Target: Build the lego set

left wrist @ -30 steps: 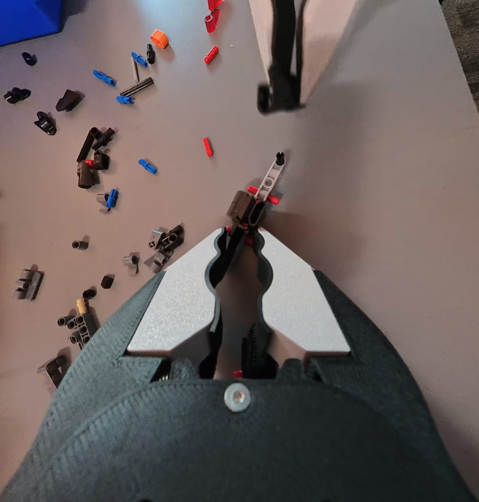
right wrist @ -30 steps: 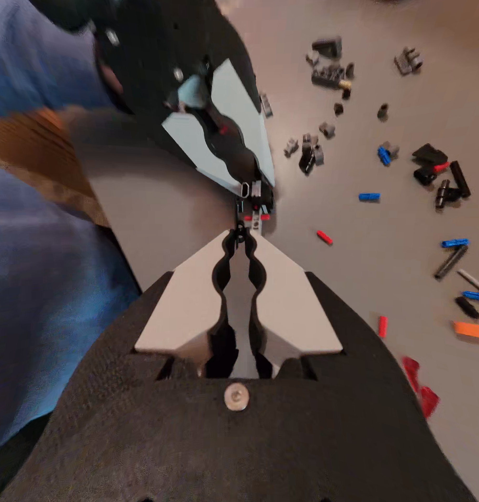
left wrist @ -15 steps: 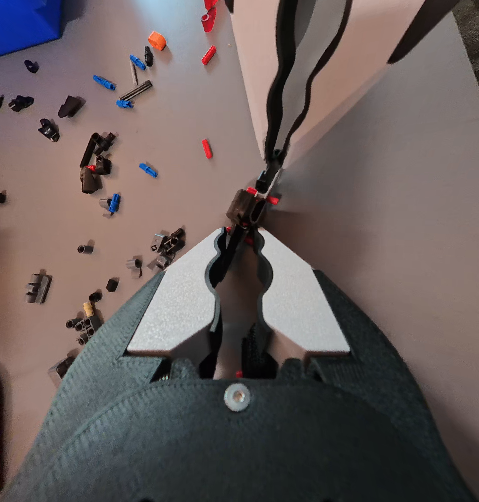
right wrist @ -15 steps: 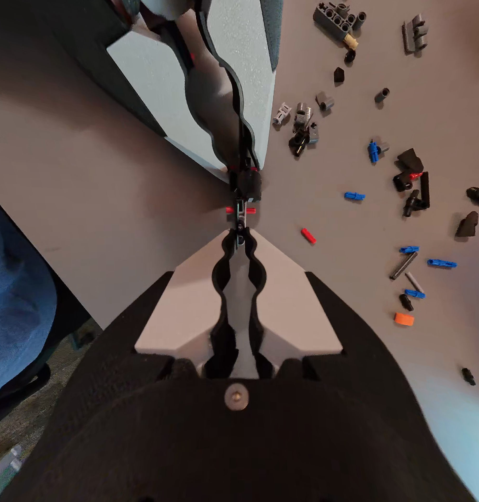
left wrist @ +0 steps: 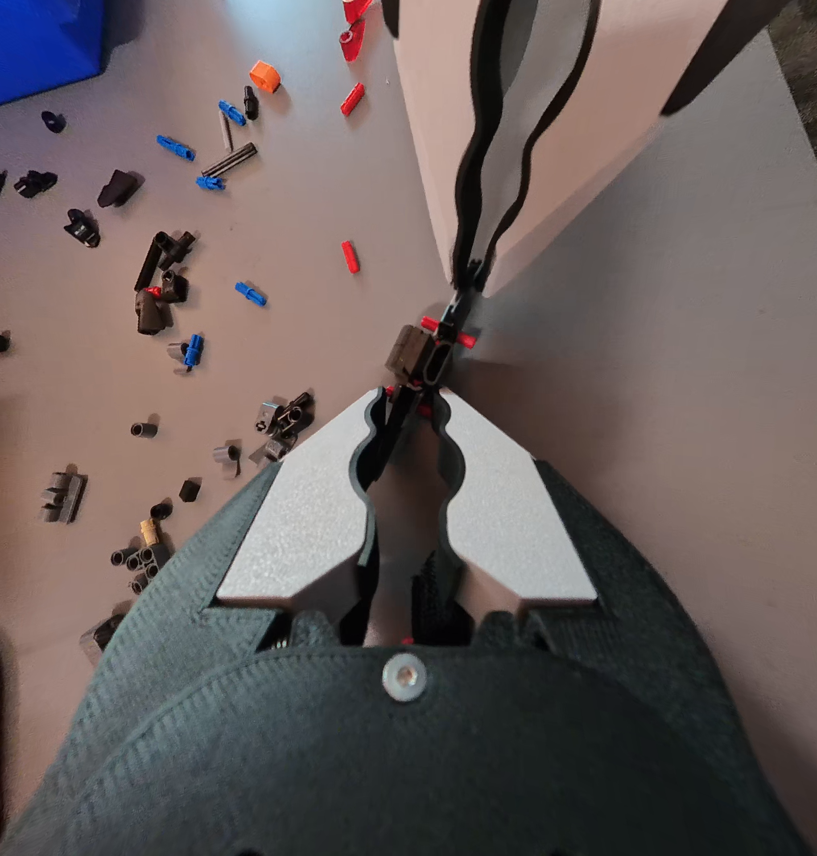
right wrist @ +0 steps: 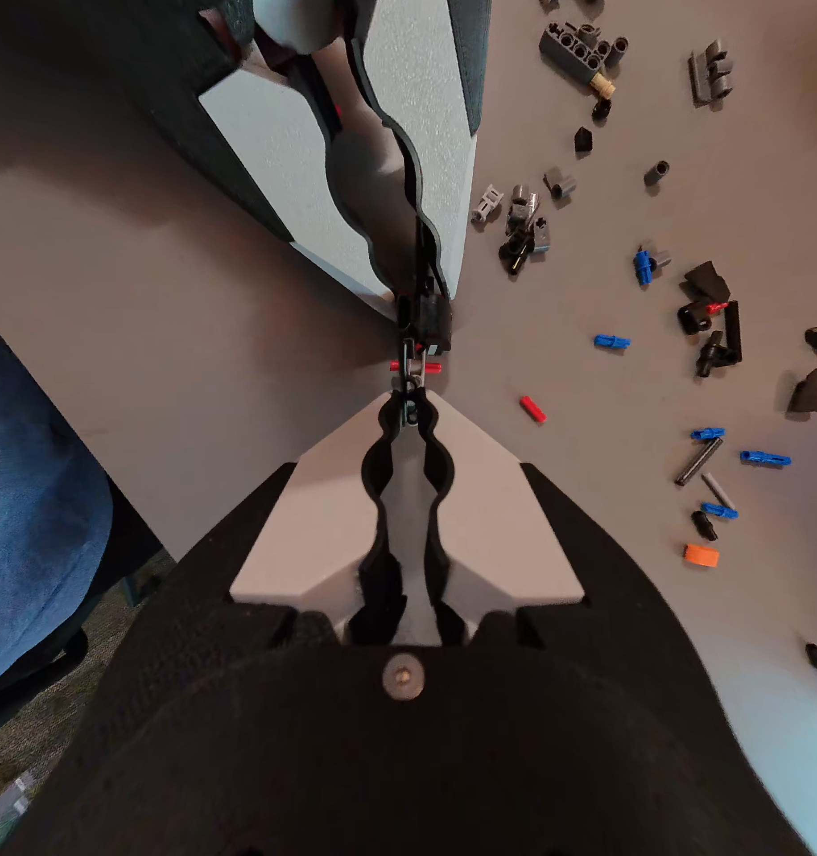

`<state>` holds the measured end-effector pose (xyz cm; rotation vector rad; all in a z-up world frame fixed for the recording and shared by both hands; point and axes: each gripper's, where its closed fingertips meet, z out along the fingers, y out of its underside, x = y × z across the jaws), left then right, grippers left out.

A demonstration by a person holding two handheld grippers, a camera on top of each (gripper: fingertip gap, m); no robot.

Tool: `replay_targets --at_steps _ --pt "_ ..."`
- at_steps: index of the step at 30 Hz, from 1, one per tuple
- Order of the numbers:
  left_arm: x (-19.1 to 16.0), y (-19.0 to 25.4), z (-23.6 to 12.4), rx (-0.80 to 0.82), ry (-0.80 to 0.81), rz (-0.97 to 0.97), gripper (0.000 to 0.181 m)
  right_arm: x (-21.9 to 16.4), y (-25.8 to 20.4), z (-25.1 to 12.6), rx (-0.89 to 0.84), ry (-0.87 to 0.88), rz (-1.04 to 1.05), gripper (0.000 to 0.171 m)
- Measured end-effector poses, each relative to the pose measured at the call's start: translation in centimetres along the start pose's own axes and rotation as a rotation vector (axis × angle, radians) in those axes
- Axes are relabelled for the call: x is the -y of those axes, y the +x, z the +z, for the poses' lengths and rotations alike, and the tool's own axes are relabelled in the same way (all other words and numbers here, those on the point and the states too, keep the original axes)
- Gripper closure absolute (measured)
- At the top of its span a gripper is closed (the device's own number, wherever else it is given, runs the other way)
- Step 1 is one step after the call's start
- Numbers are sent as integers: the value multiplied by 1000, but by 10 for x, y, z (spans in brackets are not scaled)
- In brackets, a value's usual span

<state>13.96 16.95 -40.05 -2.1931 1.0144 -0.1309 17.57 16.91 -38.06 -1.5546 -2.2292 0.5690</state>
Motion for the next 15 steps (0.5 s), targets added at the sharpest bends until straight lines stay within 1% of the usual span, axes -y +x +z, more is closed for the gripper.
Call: replay_targets --at_steps 4,8,15 --pt "0 0 0 6 -8 10 164 1 1 -6 2 -2 3 167" --pt "0 0 -1 -2 -5 -1 164 -2 2 -1 13 -13 8 167" --pt "0 0 0 1 -14 9 164 -6 2 -4 42 -11 33 167"
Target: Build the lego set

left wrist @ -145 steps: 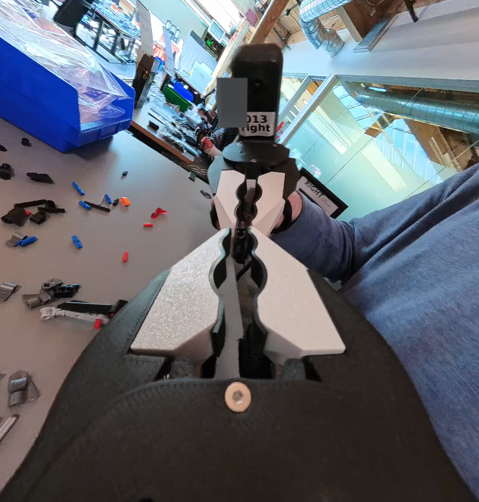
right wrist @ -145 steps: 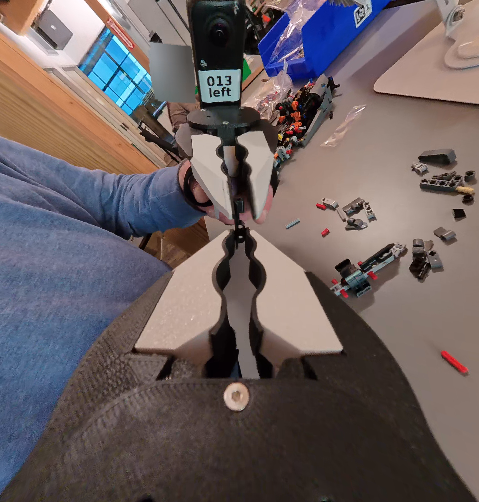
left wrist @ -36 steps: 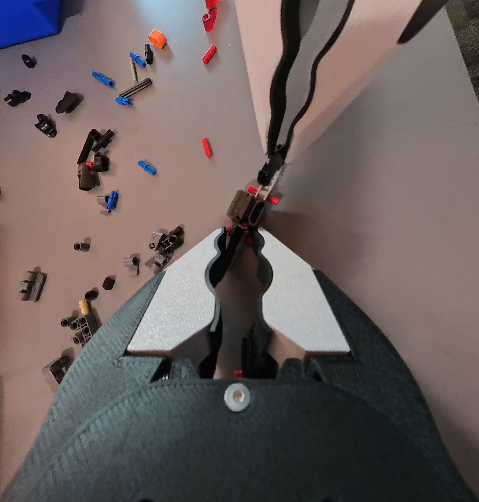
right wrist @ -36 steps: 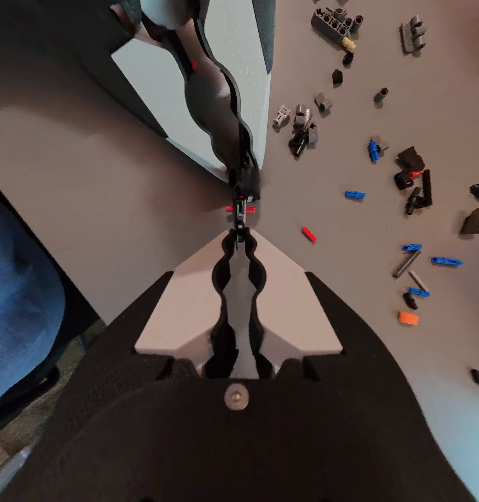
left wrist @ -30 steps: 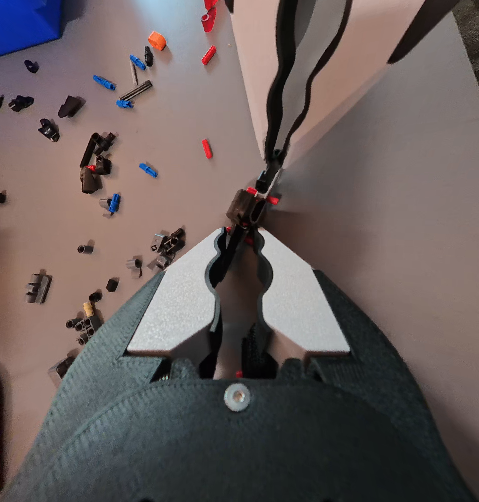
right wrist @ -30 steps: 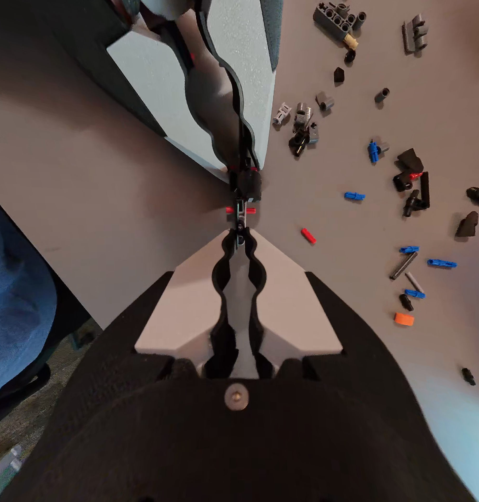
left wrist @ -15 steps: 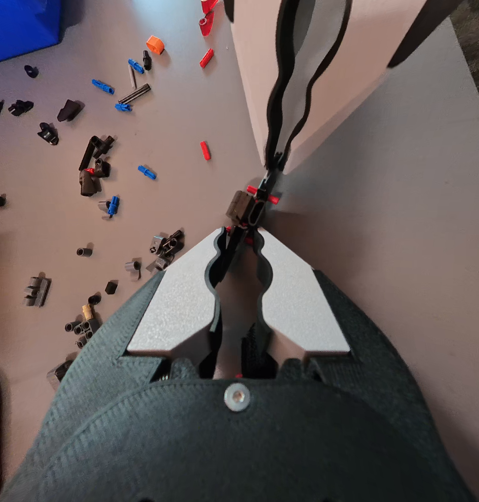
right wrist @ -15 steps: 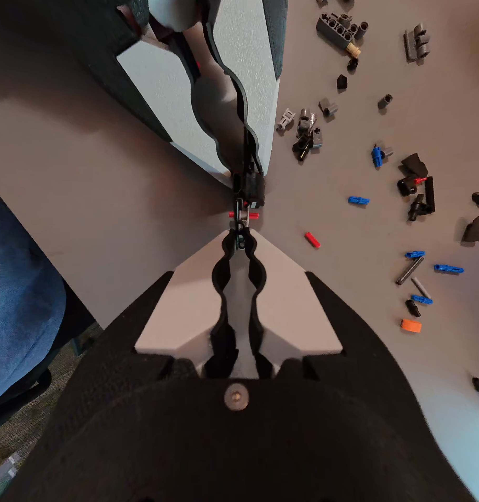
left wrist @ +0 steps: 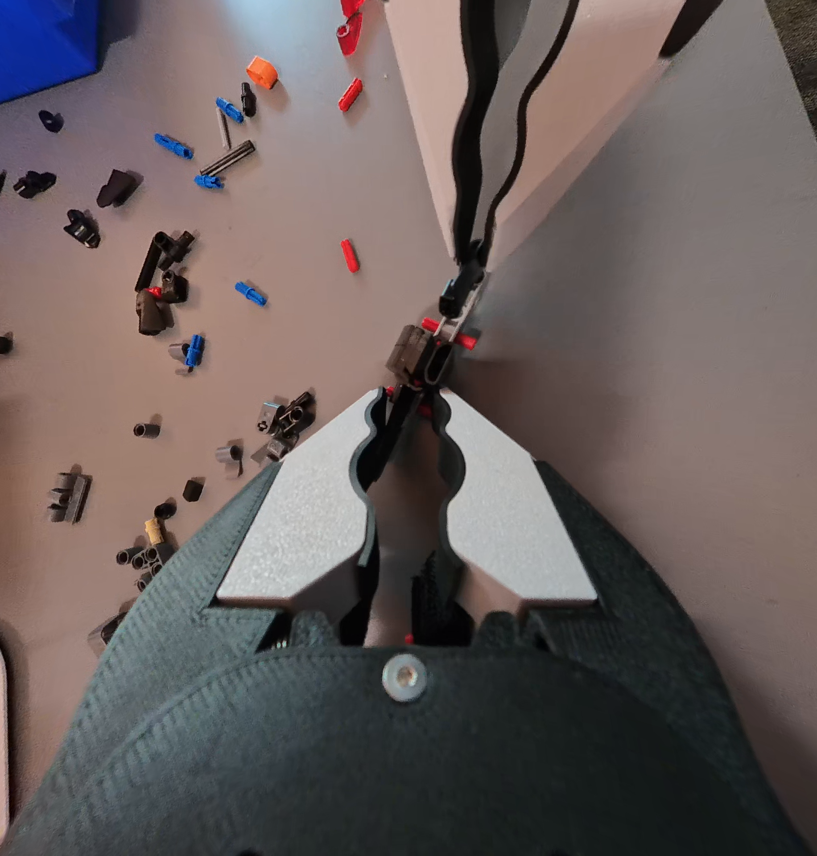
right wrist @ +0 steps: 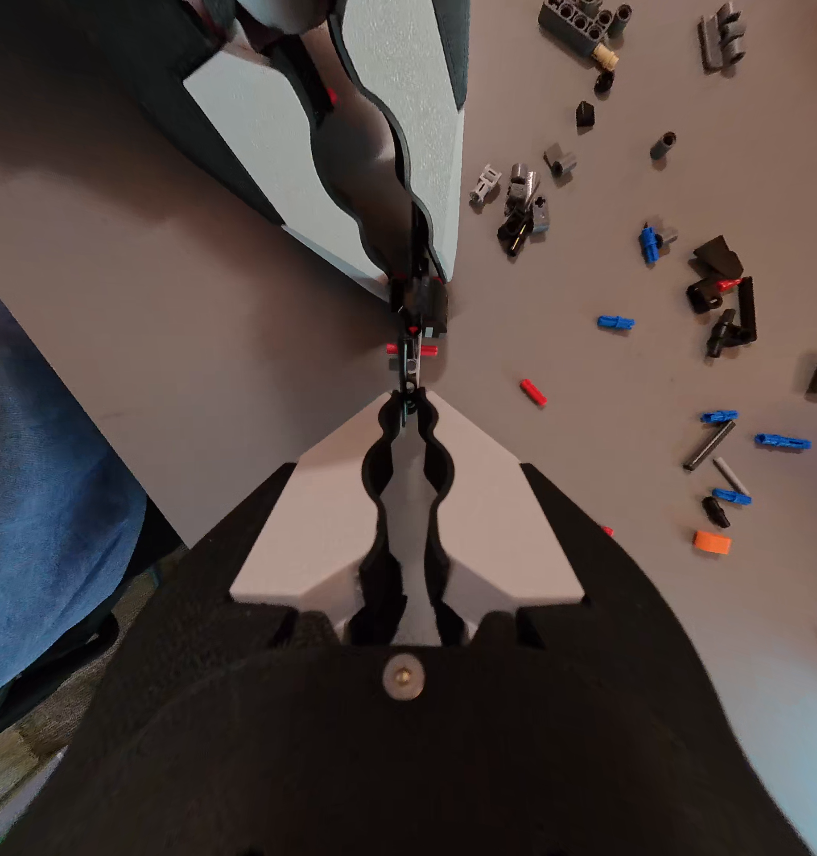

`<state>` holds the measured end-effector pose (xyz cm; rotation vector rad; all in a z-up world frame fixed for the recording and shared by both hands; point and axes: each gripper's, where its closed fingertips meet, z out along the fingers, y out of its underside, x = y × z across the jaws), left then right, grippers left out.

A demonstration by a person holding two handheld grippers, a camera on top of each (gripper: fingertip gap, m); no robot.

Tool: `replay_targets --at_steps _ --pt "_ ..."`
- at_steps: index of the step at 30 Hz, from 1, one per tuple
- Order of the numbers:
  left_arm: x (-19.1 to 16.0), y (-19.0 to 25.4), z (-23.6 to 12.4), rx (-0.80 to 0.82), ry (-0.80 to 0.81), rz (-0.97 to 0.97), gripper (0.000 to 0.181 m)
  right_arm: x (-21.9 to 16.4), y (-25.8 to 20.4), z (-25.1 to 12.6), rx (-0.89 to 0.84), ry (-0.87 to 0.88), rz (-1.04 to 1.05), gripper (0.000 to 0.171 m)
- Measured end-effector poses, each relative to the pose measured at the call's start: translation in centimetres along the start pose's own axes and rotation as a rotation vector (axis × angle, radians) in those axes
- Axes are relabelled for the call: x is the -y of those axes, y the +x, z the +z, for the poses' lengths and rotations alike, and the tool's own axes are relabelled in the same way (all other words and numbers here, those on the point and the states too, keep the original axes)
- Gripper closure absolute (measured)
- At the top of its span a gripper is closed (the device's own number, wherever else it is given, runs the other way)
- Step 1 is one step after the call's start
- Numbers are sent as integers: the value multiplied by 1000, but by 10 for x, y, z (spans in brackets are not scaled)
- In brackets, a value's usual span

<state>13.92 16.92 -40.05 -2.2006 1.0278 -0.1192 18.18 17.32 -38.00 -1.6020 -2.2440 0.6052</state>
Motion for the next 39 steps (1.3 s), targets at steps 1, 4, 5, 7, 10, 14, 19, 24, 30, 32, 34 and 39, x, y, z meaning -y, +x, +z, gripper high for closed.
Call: replay_targets --at_steps 1,4,5,7,10,14,19,24,30,32,34,39 --pt "0 0 0 -1 1 -2 164 -1 0 2 2 -5 -4 167" --pt "0 0 0 1 0 0 164 -1 0 3 8 -4 4 167" --pt "0 0 0 2 0 -1 164 0 0 3 9 -3 5 167" --pt "0 0 0 2 0 1 164 0 -1 3 8 -4 0 167" --pt "-1 0 -1 7 -1 7 163 1 -3 4 -4 -17 -27 167" --pt "-1 0 -1 8 -2 9 164 2 -3 2 -2 -19 -24 167" --pt "-2 0 -2 8 1 6 164 1 -2 4 6 -30 -13 167" --pt "-3 0 -3 9 5 5 164 2 -3 5 15 -46 -13 167" --pt "-2 0 -3 10 4 19 164 1 -3 7 20 -122 -17 167" --pt "-1 0 -3 9 7 21 163 1 -3 8 23 -125 -10 167" --pt "-1 0 -3 9 8 21 163 1 -3 8 20 -124 -15 167" --pt "-2 0 -3 3 12 16 163 2 -2 7 43 -36 24 167"
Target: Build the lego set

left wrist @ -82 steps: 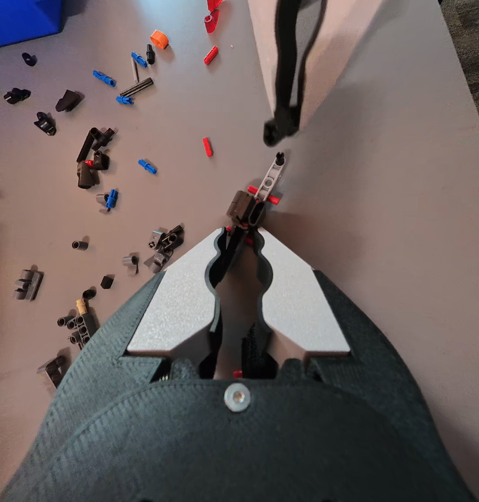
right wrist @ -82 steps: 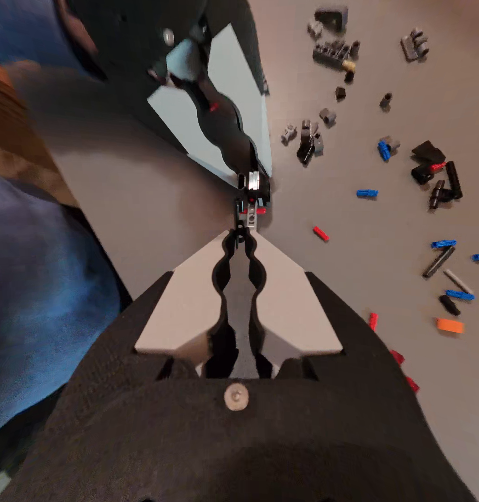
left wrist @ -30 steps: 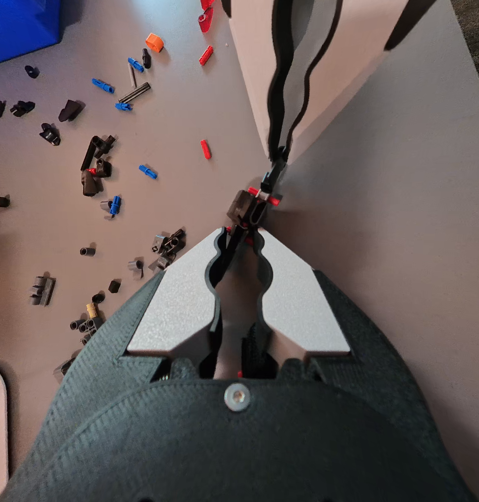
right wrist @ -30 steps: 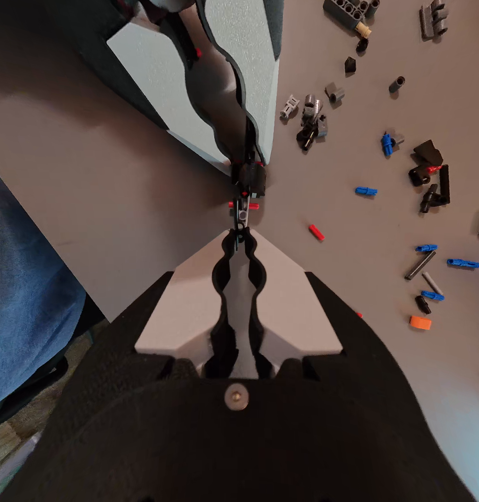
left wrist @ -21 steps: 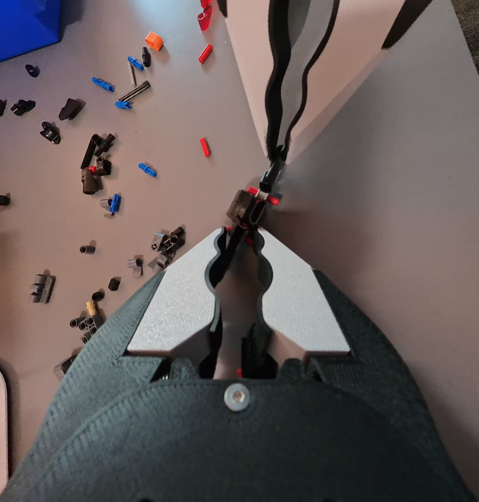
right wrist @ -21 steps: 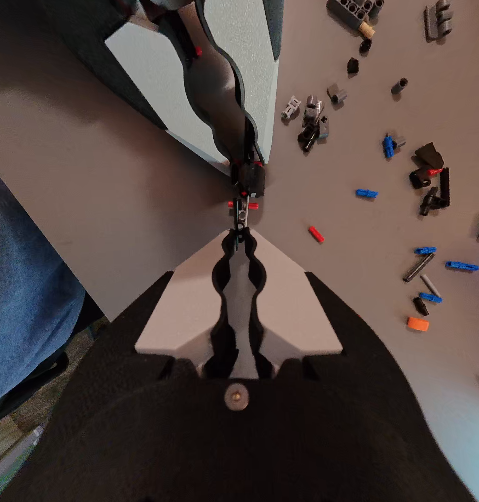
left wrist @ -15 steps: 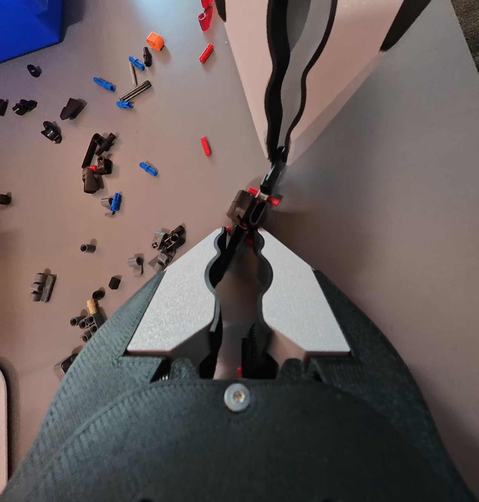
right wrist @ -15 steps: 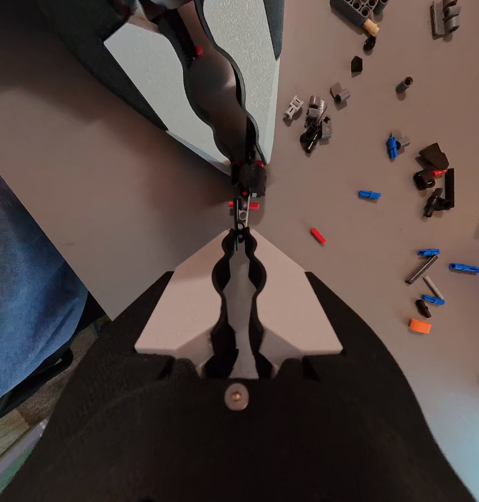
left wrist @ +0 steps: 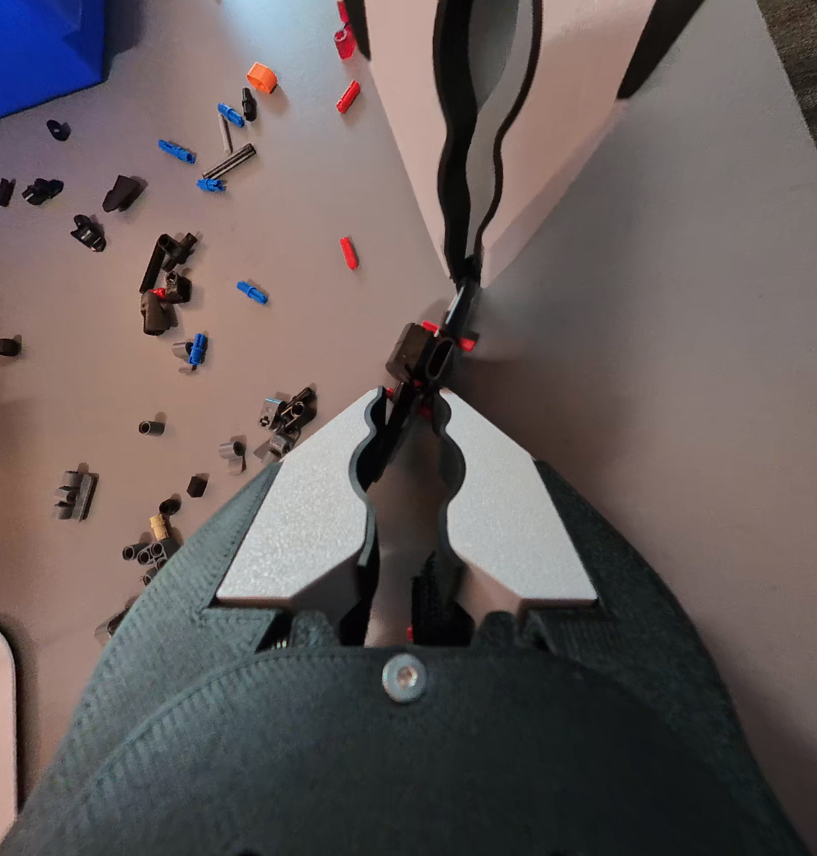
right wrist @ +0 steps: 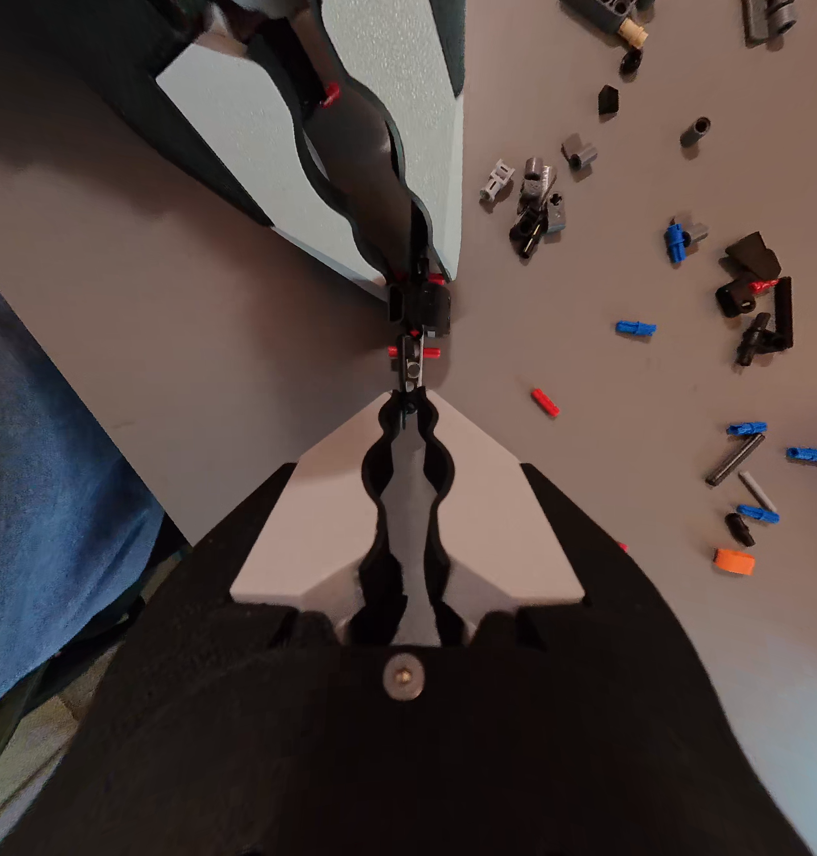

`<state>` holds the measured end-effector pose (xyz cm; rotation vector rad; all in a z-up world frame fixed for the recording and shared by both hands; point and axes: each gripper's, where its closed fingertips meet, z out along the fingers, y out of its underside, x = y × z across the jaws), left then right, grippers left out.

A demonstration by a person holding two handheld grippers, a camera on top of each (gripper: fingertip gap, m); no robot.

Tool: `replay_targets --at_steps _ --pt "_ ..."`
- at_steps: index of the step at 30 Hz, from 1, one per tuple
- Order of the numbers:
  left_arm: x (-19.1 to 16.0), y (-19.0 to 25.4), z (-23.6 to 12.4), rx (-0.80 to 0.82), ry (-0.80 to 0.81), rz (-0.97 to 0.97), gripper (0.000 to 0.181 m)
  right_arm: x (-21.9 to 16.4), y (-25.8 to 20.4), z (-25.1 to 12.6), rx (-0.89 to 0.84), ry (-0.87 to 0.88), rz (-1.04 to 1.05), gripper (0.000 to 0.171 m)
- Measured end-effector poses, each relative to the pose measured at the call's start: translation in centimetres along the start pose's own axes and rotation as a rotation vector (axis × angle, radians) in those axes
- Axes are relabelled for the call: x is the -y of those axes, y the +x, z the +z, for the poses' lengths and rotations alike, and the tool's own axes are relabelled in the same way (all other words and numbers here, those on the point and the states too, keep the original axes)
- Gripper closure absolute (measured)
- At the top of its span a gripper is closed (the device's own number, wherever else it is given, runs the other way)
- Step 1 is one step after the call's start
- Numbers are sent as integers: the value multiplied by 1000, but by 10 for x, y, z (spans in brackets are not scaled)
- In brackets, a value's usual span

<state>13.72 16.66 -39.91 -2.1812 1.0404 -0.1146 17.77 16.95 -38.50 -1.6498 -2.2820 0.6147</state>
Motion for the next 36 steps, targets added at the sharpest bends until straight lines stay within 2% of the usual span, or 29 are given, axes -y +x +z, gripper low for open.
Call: replay_targets --at_steps 11,36 --pt "0 0 0 -11 10 -13 163 1 -2 -2 25 209 25 166" --pt "2 0 0 -28 3 -21 163 0 -1 -1 43 398 38 166"
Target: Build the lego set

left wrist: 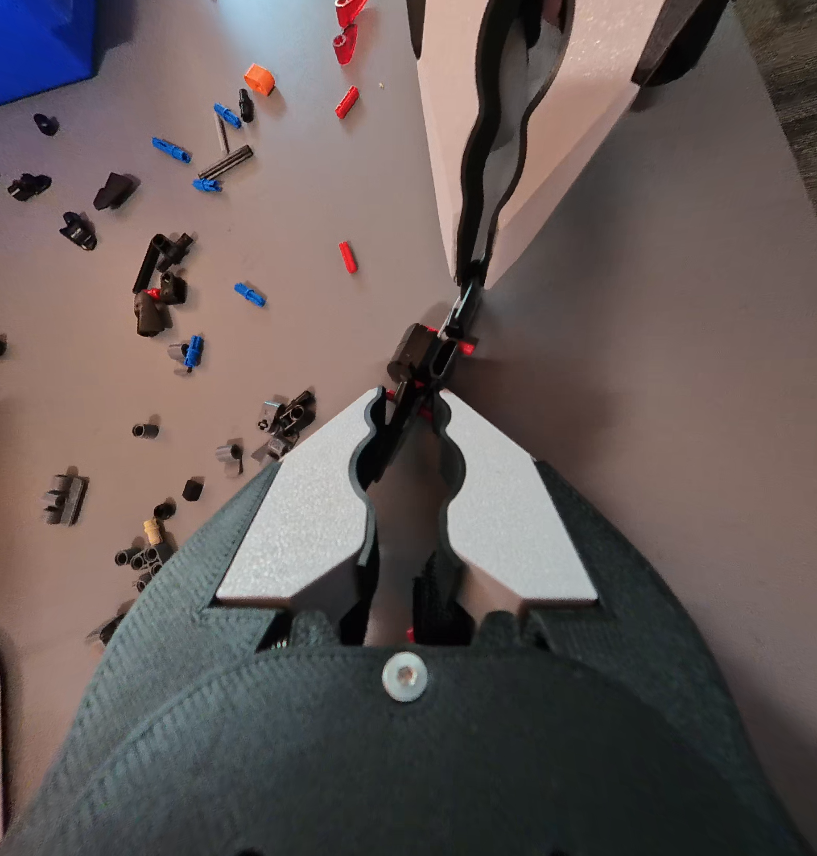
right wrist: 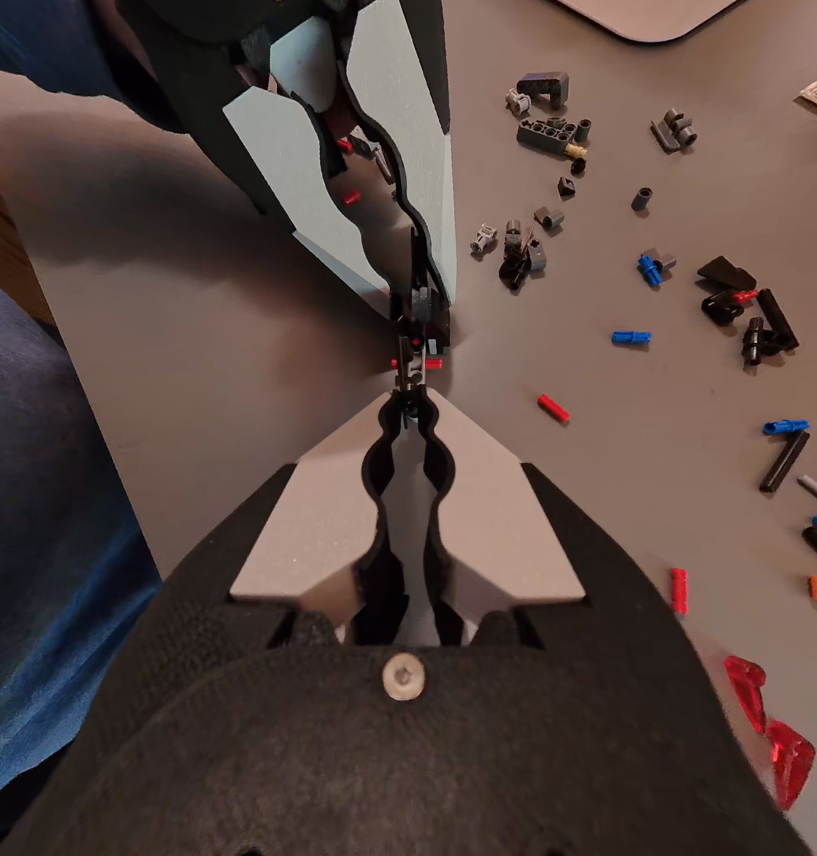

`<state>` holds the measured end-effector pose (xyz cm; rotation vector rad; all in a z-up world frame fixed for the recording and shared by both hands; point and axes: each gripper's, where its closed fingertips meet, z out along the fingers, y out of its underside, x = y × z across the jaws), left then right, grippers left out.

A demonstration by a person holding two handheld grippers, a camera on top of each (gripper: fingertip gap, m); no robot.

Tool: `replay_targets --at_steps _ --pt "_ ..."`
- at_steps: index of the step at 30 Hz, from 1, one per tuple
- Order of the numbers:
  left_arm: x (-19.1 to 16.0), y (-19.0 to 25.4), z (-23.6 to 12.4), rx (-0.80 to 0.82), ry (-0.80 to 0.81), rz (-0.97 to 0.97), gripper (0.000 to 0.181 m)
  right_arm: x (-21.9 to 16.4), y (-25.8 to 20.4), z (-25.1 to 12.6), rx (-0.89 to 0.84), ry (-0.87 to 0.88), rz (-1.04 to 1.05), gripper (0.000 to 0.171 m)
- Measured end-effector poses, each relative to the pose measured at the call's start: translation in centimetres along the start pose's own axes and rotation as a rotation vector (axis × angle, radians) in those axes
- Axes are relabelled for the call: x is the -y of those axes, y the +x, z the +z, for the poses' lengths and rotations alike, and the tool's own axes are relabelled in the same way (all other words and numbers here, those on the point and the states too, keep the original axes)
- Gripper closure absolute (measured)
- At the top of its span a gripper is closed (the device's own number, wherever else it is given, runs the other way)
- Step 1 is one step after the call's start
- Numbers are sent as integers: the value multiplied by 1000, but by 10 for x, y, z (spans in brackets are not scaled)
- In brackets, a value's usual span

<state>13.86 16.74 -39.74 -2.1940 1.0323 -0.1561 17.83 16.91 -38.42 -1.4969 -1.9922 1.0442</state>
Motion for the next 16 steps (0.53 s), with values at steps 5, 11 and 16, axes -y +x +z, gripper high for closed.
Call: replay_targets --at_steps 5,11,16 --pt "2 0 -1 -1 27 -31 158 1 0 0 7 31 16 166" --pt "27 -5 -23 71 126 23 141 1 0 0 16 35 19 167" --pt "45 19 -10 -12 86 161 151 1 1 1 25 35 25 166"
